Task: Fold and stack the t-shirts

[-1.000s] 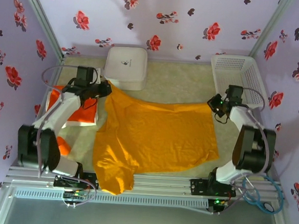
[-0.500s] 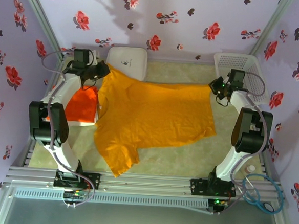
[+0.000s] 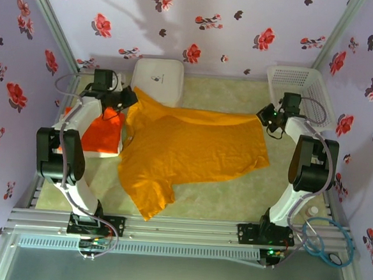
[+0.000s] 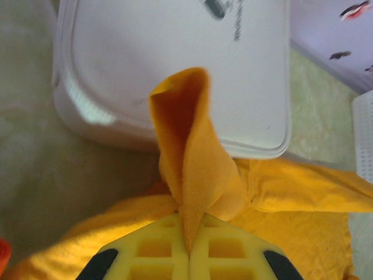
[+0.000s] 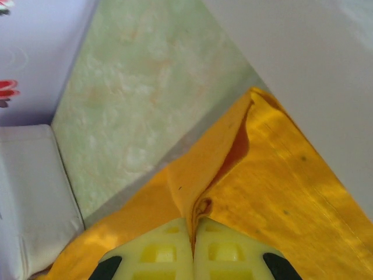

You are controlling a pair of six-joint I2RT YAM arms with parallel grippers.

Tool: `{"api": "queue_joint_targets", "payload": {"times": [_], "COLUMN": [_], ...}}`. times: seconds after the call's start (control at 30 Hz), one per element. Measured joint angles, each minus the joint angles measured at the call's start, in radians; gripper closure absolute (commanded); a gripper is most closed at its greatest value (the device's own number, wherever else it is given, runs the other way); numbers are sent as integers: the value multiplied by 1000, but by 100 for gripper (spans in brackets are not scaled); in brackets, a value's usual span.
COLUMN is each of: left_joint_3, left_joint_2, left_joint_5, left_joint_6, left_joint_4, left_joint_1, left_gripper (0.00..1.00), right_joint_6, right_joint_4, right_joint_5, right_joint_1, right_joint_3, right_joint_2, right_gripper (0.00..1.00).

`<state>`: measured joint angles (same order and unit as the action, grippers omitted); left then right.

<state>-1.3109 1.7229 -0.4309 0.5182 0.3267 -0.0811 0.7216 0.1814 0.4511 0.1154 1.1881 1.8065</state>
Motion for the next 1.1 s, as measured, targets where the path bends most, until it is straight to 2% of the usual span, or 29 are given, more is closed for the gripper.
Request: {"api": "queue_joint_targets", "payload": {"times": [0.5, 0.97, 1.1], "left_joint_3": [170, 340, 367], "left_joint_2": [-200, -305, -306], "left_joint_5": [13, 28, 28], "left_joint_6": [33, 121, 138], "left_joint_4": [109, 175, 175], "left_joint_1": [0, -21, -36], "left_gripper": [100, 100, 100], "right_joint_6": [-83, -114, -117], "right_joint_4": [150, 211, 211], "right_joint_5": [-85, -107, -103], "right_joint_1": [0, -5, -5], "right_joint_3": [3, 33, 43], "right_joint_2": [-6, -3, 10], "right_gripper": [100, 100, 92]}}
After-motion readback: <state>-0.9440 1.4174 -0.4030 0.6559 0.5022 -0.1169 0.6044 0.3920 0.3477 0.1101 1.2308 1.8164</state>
